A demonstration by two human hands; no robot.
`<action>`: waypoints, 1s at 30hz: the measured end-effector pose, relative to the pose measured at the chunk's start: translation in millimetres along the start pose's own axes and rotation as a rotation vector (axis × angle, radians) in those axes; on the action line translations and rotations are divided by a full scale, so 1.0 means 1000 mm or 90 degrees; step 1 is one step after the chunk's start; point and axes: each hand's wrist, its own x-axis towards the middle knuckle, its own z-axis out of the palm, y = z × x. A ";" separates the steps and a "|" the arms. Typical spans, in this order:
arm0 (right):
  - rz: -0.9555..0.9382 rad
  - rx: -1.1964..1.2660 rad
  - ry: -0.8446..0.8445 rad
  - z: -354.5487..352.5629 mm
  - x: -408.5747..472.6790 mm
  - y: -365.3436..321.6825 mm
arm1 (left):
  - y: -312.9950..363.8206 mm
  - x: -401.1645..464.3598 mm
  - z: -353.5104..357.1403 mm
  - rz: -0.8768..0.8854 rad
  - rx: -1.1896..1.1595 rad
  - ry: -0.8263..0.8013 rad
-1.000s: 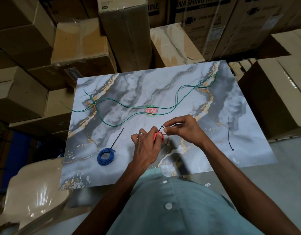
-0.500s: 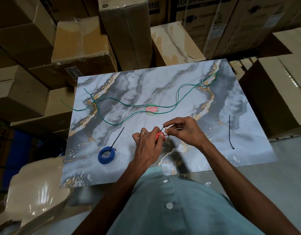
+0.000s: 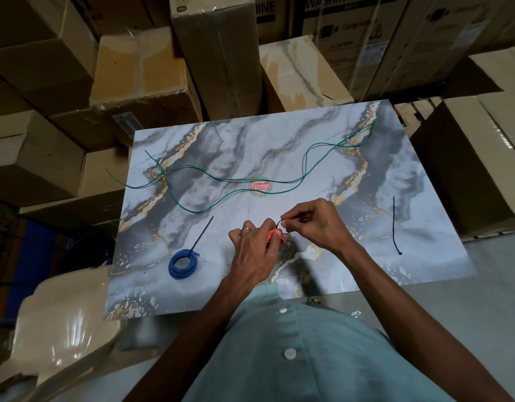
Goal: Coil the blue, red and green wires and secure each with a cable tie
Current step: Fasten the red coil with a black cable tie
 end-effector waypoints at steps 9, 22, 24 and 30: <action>0.029 0.128 -0.020 0.006 -0.001 0.000 | -0.001 -0.002 -0.001 -0.028 -0.074 -0.011; 0.055 0.224 -0.085 -0.001 -0.004 0.000 | 0.001 -0.004 -0.003 -0.028 -0.095 -0.001; 0.049 0.231 -0.064 0.001 -0.004 -0.001 | 0.001 -0.004 -0.003 -0.020 -0.095 -0.006; 0.029 0.220 -0.024 0.005 -0.003 0.002 | 0.001 -0.004 0.000 0.000 -0.099 -0.017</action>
